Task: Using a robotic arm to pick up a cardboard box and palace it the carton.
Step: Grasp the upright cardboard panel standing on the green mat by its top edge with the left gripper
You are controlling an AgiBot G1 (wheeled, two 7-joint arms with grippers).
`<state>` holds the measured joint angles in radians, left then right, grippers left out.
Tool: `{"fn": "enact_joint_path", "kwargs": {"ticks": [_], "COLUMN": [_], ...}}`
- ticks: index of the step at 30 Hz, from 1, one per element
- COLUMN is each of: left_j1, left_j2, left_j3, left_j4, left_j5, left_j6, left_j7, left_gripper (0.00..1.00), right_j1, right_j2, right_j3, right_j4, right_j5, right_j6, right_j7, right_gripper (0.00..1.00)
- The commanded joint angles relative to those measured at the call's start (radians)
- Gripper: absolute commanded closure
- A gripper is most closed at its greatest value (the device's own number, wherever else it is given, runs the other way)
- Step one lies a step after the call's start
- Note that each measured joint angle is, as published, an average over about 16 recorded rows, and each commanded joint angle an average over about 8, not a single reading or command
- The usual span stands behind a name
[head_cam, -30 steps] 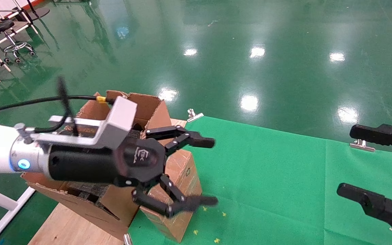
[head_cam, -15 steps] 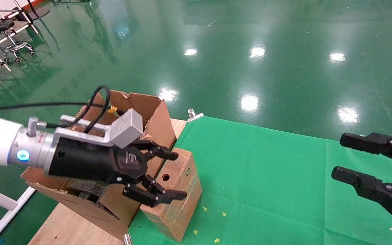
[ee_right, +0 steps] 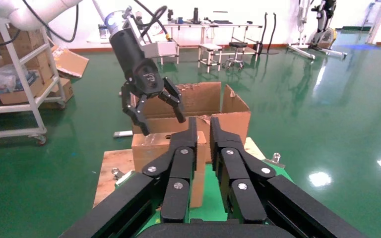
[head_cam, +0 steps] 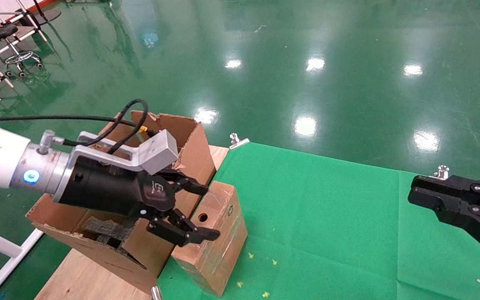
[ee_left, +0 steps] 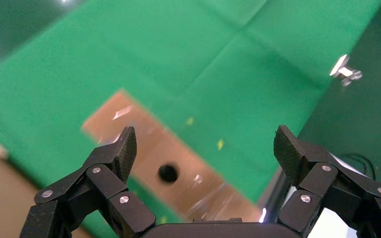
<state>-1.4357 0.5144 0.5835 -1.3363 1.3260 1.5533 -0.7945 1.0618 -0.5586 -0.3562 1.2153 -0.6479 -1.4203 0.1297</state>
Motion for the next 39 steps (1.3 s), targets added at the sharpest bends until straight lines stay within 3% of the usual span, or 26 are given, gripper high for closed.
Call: {"fn": "enact_joint_path", "kwargs": {"ticks": [1, 10, 18, 19, 26, 27, 30, 31, 32, 39], "left_j1": [-0.044, -0.204, -0.277, -0.282, -0.300, -0.301, -0.304, -0.305, -0.306, -0.312], "left_j2": [0.013, 0.050, 0.071, 0.072, 0.095, 0.100, 0.114, 0.119, 0.123, 0.139], "left_j3": [0.027, 0.226, 0.364, 0.376, 0.438, 0.444, 0.461, 0.467, 0.471, 0.492], "left_j4": [-0.002, 0.003, 0.007, 0.007, 0.005, 0.005, 0.005, 0.006, 0.006, 0.008], "left_j5": [0.044, 0.111, 0.118, 0.117, 0.122, 0.125, 0.138, 0.143, 0.148, 0.166], "left_j6": [0.021, 0.029, 0.022, 0.020, 0.000, -0.003, -0.010, -0.011, -0.013, -0.020], "left_j7": [-0.047, -0.231, -0.323, -0.331, -0.374, -0.379, -0.398, -0.404, -0.410, -0.428], "left_gripper": [0.00, 0.00, 0.00, 0.00, 0.00, 0.00, 0.00, 0.03, 0.14, 0.98], "right_j1": [0.000, 0.000, 0.000, 0.000, 0.000, 0.000, 0.000, 0.000, 0.000, 0.000], "right_j2": [0.000, 0.000, 0.000, 0.000, 0.000, 0.000, 0.000, 0.000, 0.000, 0.000], "right_j3": [0.000, 0.000, 0.000, 0.000, 0.000, 0.000, 0.000, 0.000, 0.000, 0.000], "right_j4": [0.000, 0.000, 0.000, 0.000, 0.000, 0.000, 0.000, 0.000, 0.000, 0.000], "right_j5": [0.000, 0.000, 0.000, 0.000, 0.000, 0.000, 0.000, 0.000, 0.000, 0.000], "right_j6": [0.000, 0.000, 0.000, 0.000, 0.000, 0.000, 0.000, 0.000, 0.000, 0.000], "right_j7": [0.000, 0.000, 0.000, 0.000, 0.000, 0.000, 0.000, 0.000, 0.000, 0.000], "right_gripper": [1.00, 1.00, 1.00, 0.93, 0.05, 0.00, 0.00, 0.00, 0.00, 0.00]}}
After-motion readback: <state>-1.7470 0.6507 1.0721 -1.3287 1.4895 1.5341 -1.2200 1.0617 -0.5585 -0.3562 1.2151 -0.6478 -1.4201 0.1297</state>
